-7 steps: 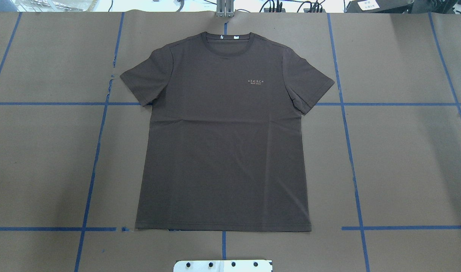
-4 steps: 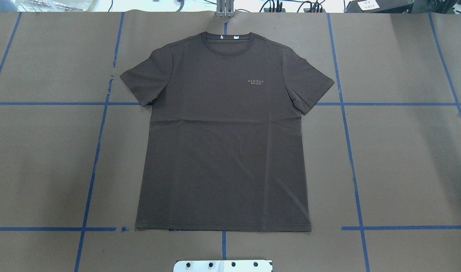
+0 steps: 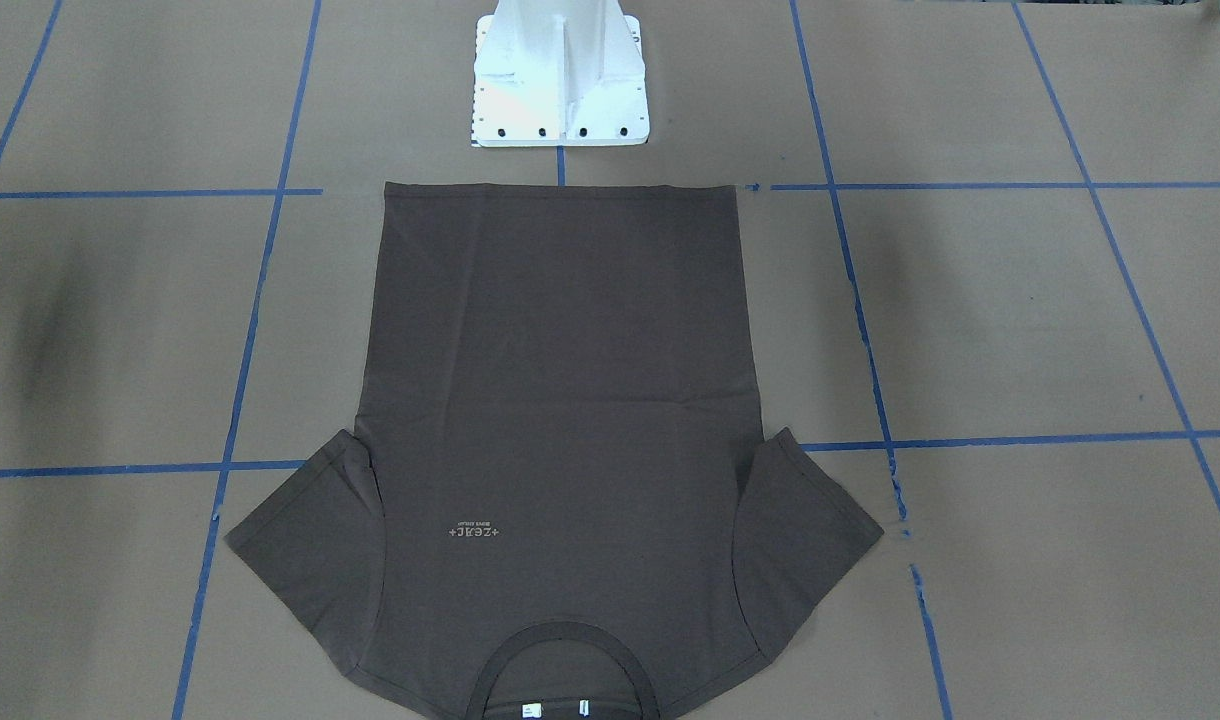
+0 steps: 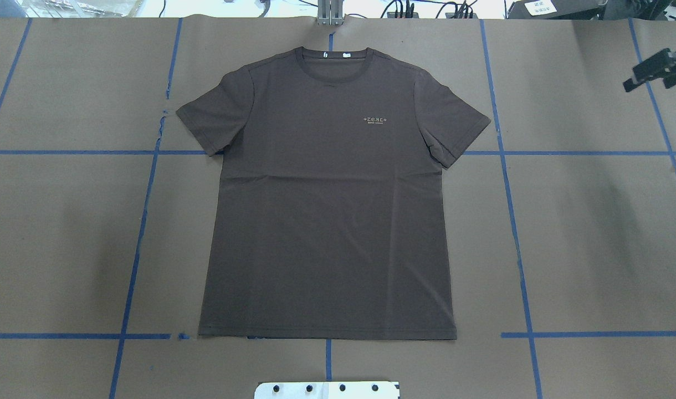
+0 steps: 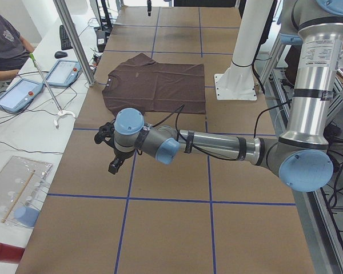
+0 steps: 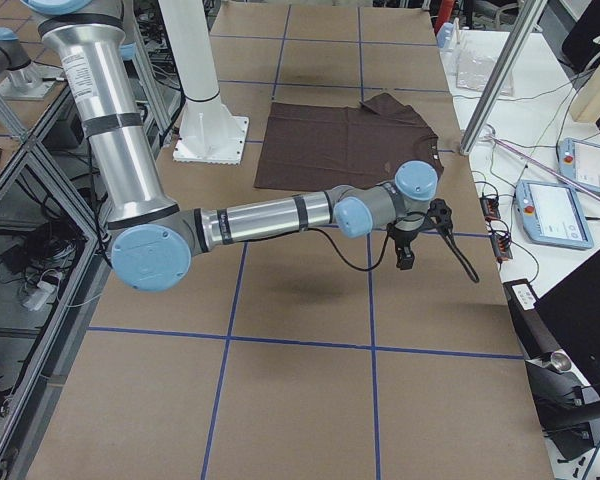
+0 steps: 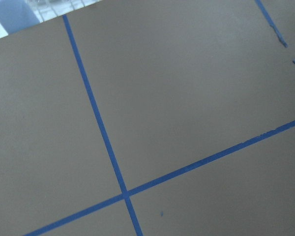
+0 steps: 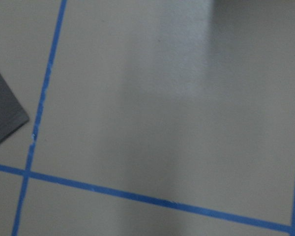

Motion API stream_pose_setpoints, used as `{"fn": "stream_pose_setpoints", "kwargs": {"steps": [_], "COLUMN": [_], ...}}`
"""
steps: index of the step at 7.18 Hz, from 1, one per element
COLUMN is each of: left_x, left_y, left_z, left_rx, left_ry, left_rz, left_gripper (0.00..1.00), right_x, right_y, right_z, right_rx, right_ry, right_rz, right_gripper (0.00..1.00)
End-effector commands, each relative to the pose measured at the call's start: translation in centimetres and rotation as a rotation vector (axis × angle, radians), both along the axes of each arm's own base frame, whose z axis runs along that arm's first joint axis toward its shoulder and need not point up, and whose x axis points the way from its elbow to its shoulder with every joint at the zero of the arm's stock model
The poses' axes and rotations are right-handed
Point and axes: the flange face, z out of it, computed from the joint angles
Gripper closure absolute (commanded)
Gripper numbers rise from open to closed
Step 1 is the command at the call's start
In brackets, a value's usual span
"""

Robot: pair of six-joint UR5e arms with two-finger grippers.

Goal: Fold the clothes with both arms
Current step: 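Move the right arm in toward the shirt's sleeve nearest it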

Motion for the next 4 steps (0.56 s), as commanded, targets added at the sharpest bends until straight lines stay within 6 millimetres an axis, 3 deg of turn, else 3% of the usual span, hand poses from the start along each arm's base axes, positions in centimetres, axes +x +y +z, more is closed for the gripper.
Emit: {"fn": "stream_pose_setpoints", "kwargs": {"steps": [1,3,4], "left_x": [0.3,0.4,0.4], "left_y": [-0.8,-1.2,-1.4], "left_z": [0.2,-0.3,-0.3], "left_rx": [-0.009,-0.013,-0.026], "left_ry": [0.039,0.048,0.053], "left_rz": [-0.057,-0.07,-0.08], "left_gripper": [0.0,0.0,0.0], "right_x": [-10.0,-18.4,-21.5], "right_y": [-2.5,-2.7,-2.5], "right_z": [-5.3,-5.2,-4.7], "right_rx": [-0.015,0.028,0.032], "right_ry": [-0.052,-0.059,-0.021], "right_rz": [0.008,0.118,0.118], "right_gripper": [0.0,0.0,0.0]}}
